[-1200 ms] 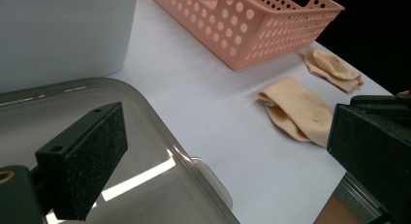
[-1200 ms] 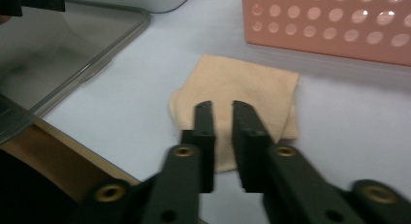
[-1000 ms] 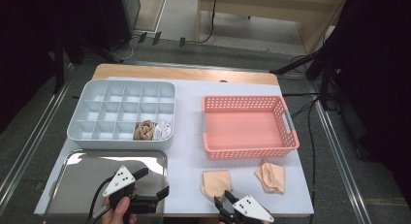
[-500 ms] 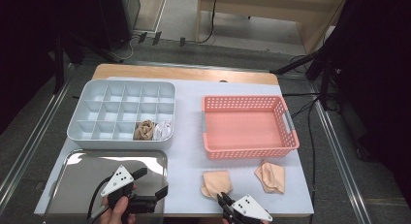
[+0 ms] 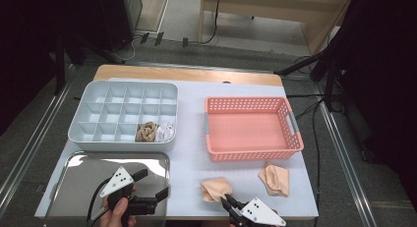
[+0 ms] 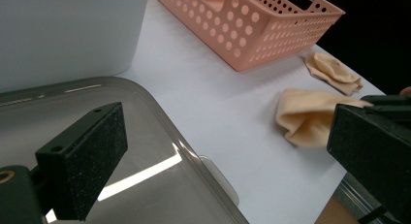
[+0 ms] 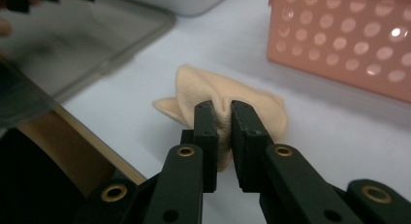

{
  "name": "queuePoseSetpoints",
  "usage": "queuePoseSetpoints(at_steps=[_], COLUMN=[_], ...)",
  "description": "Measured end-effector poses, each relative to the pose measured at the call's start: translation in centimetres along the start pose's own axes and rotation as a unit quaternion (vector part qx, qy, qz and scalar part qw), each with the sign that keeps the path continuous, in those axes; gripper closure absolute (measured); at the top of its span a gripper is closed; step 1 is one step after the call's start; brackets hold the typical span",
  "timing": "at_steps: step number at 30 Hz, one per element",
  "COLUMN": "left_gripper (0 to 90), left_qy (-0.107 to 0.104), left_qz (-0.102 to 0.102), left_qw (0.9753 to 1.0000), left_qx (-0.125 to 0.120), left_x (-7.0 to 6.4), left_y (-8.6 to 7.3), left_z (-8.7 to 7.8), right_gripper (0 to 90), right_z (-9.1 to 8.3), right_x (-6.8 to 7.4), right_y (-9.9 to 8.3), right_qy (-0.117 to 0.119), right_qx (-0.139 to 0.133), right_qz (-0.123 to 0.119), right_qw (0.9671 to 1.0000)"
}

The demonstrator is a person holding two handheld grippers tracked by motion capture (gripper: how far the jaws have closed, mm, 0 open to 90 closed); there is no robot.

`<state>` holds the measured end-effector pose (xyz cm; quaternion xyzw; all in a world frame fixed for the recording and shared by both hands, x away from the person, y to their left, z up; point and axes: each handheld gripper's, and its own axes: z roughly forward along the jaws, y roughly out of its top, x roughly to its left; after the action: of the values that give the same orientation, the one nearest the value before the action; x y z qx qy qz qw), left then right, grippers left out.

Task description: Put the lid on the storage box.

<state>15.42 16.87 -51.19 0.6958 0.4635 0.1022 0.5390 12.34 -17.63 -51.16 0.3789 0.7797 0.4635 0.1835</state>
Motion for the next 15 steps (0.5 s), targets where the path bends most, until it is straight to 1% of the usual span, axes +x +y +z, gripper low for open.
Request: queuePoseSetpoints(at_steps=[1,2,3,5,7,9,10,13,15], left_gripper=[1.5,1.6,1.5,1.6,1.5,1.5,1.5,1.5,1.5], left_qy=[0.0,0.0,-0.001,-0.001,0.0,0.0,0.0,0.001,0.001], left_qz=[-0.001,-0.001,-0.001,-0.001,0.002,0.001,0.001,0.0,0.001], left_qw=[1.0,1.0,1.0,1.0,1.0,1.0,1.0,1.0,1.0], left_qx=[0.0,0.0,0.0,-0.001,0.0,0.001,0.001,0.001,0.001], left_x=[0.0,0.0,0.0,-0.1,-0.1,-0.1,-0.1,-0.1,0.0], left_y=[0.0,0.0,0.0,0.0,-0.1,-0.1,-0.1,-0.1,-0.1], left_z=[0.0,0.0,0.0,0.0,0.0,0.0,0.0,0.0,0.0], right_gripper=[82.6,82.1,81.1,79.8,75.2,74.3,74.3,75.0,73.5], right_z=[0.3,0.5,0.6,0.6,0.5,0.6,0.7,0.6,0.3], right_x=[-0.1,-0.2,-0.4,-0.9,-1.3,-1.6,-1.6,-1.7,-1.7], right_y=[-0.2,-0.4,-0.6,-1.0,-1.4,-1.7,-1.8,-1.9,-1.9], right_qy=[-0.003,-0.007,-0.005,0.001,0.002,-0.006,-0.006,-0.006,-0.01], right_qx=[0.01,0.019,0.026,0.037,0.04,0.058,0.063,0.062,0.062], right_qz=[0.001,0.009,0.019,0.047,0.067,0.071,0.074,0.078,0.083], right_qw=[0.9999,0.9998,0.9995,0.9982,0.9969,0.9958,0.9952,0.995,0.9946])
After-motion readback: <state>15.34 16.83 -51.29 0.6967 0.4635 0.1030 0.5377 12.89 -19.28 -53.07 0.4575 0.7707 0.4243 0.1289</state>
